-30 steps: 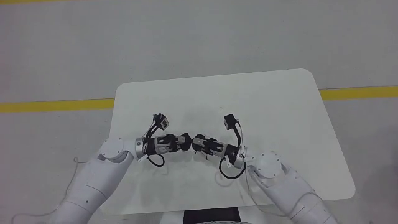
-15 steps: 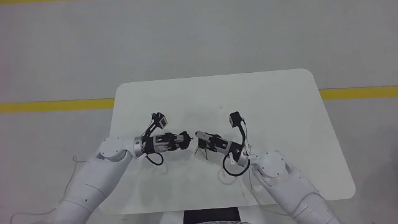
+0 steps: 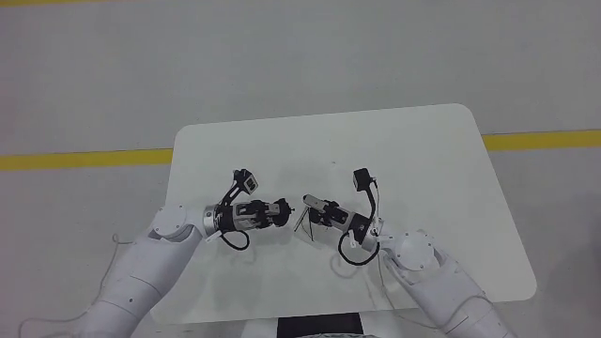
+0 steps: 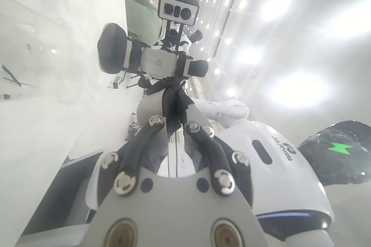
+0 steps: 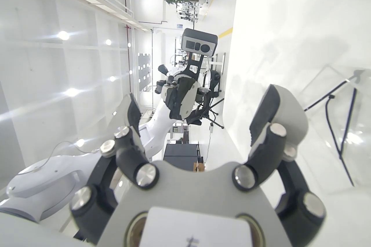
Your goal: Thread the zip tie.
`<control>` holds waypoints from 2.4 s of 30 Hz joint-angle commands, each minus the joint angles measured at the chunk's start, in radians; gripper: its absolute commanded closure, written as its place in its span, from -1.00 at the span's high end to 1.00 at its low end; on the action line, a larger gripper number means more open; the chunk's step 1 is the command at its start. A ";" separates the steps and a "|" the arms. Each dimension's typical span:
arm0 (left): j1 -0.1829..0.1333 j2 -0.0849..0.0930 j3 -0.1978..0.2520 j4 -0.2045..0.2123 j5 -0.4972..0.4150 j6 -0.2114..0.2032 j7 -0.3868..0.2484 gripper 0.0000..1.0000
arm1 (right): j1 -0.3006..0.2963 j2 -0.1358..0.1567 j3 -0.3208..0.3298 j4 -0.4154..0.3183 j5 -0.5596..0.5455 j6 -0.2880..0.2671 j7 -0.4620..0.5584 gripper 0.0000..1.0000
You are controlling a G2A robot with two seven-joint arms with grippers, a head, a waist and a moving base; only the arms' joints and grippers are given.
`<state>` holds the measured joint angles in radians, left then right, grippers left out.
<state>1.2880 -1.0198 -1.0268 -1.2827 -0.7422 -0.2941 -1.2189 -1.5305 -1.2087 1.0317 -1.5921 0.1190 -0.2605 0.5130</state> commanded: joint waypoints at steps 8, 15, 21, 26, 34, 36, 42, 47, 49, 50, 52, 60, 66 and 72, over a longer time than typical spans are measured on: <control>0.043 0.025 -0.093 0.010 -0.029 -0.039 0.001 -1.00 | 0.000 0.000 0.000 0.000 0.000 0.000 0.000 1.00; 0.090 0.047 -0.176 -0.009 -0.045 -0.046 -0.047 -1.00 | 0.000 0.000 0.000 0.000 0.000 0.000 0.000 1.00; 0.111 0.053 -0.207 -0.023 -0.054 -0.046 -0.075 -1.00 | 0.002 0.000 -0.002 -0.005 -0.007 0.003 0.000 1.00; 0.111 0.053 -0.207 -0.023 -0.054 -0.046 -0.075 -1.00 | 0.022 0.012 -0.002 -0.073 -0.140 0.118 0.078 1.00; 0.111 0.053 -0.207 -0.023 -0.054 -0.046 -0.075 -1.00 | 0.035 0.027 -0.032 -0.201 -0.377 0.420 0.153 1.00; 0.111 0.053 -0.207 -0.023 -0.054 -0.046 -0.075 -1.00 | 0.038 0.028 -0.053 -0.235 -0.442 0.471 0.156 1.00; 0.111 0.053 -0.207 -0.023 -0.054 -0.046 -0.075 -1.00 | 0.038 0.028 -0.053 -0.235 -0.442 0.471 0.156 1.00; 0.111 0.053 -0.207 -0.023 -0.054 -0.046 -0.075 -1.00 | 0.042 0.028 -0.059 -0.236 -0.456 0.471 0.153 1.00; 0.111 0.053 -0.207 -0.023 -0.054 -0.046 -0.075 -1.00 | 0.063 0.027 -0.074 -0.240 -0.488 0.499 0.184 1.00; 0.111 0.053 -0.207 -0.023 -0.054 -0.046 -0.075 -1.00 | 0.075 0.027 -0.082 -0.243 -0.505 0.519 0.198 1.00; 0.111 0.053 -0.207 -0.023 -0.054 -0.046 -0.075 -1.00 | 0.106 0.023 -0.102 -0.244 -0.520 0.575 0.240 1.00; 0.111 0.053 -0.207 -0.023 -0.054 -0.046 -0.075 -1.00 | 0.178 0.001 -0.148 -0.178 -0.588 0.600 0.353 1.00; 0.111 0.053 -0.207 -0.023 -0.054 -0.046 -0.075 -1.00 | 0.178 0.001 -0.148 -0.178 -0.588 0.600 0.353 1.00; 0.111 0.053 -0.207 -0.023 -0.054 -0.046 -0.075 -1.00 | 0.193 0.001 -0.162 -0.185 -0.611 0.599 0.368 1.00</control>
<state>1.3987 -0.9672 -1.2340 -1.3053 -0.7965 -0.3400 -1.2939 -1.3457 -1.2077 0.8743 -1.7716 -0.4839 0.3344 0.8717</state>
